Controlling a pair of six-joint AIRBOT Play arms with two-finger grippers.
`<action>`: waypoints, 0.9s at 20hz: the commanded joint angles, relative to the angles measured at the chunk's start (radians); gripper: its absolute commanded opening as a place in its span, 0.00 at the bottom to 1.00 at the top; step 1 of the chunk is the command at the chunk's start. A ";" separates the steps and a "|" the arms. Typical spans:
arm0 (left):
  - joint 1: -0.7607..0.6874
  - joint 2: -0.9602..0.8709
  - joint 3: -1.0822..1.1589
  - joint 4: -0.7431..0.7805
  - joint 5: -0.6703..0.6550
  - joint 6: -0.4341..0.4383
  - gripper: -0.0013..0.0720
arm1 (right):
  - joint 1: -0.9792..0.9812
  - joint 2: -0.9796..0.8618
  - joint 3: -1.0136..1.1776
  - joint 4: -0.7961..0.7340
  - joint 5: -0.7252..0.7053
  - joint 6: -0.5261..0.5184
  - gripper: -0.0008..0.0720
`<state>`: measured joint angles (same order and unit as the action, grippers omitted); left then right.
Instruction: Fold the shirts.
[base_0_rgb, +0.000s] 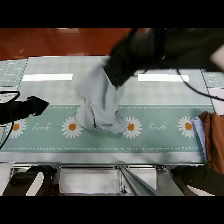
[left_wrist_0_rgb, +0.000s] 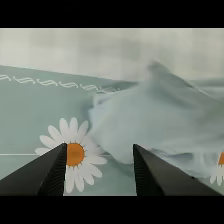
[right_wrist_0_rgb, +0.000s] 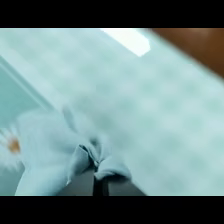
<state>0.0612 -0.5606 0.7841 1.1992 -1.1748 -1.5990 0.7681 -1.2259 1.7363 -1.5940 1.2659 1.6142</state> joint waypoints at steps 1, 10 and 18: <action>-0.046 -0.001 -0.060 -0.008 0.000 0.016 0.71 | -0.124 -0.003 -0.309 -0.035 0.122 0.020 0.05; -0.059 -0.048 -0.235 -0.071 0.225 0.017 0.71 | -0.353 -0.022 -0.672 0.046 -0.005 0.062 0.57; 0.259 -0.318 -0.130 -0.391 -0.021 0.225 0.71 | -0.938 0.305 -0.863 0.225 -0.111 0.044 0.57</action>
<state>0.2749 -0.7727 0.7013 1.0157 -1.0767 -1.5162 0.0265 -1.0195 1.0100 -1.5669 1.2629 1.6848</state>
